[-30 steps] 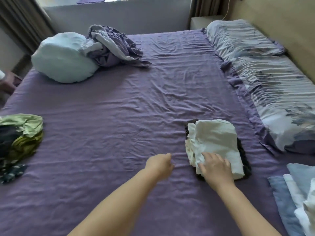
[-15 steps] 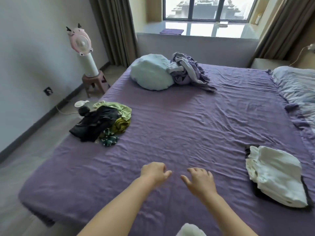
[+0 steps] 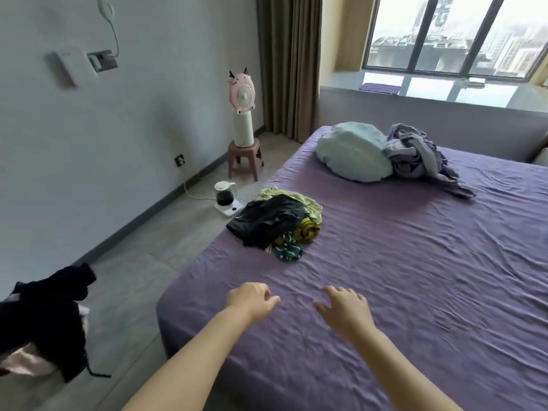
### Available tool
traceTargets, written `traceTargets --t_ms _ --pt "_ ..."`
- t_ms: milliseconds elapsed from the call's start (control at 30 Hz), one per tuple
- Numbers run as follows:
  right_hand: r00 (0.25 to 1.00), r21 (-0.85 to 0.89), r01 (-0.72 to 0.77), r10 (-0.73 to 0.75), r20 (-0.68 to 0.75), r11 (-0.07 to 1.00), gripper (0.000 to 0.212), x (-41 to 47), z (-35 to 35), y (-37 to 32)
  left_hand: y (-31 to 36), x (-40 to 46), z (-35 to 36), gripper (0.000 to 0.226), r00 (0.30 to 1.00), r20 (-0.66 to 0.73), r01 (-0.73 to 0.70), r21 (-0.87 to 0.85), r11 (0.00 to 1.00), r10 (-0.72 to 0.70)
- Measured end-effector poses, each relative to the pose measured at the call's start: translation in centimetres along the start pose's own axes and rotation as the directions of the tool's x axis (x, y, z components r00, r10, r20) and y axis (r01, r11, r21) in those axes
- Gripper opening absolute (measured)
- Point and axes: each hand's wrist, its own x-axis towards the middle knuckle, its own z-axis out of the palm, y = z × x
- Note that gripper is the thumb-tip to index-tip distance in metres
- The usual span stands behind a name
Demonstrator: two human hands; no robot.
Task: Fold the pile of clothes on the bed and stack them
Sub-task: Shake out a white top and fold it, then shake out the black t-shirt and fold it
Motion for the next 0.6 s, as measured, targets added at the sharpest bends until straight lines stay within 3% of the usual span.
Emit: traceTargets --t_ms 200,600 --pt "0.999 -0.040 0.031 -0.029 0.038 0.999 0.053 2.2 0.0 -3.5 -3.9 2.3 -0.9 0.045 0.999 0.022 0.028 -0.042 0.999 -0.028" --pt "0.999 -0.022 0.038 -0.037 0.007 0.999 0.057 16.8 -3.6 -1.1 -2.3 14.4 -4.4 0.046 0.998 0.028 0.067 -0.157 0.985 -0.063"
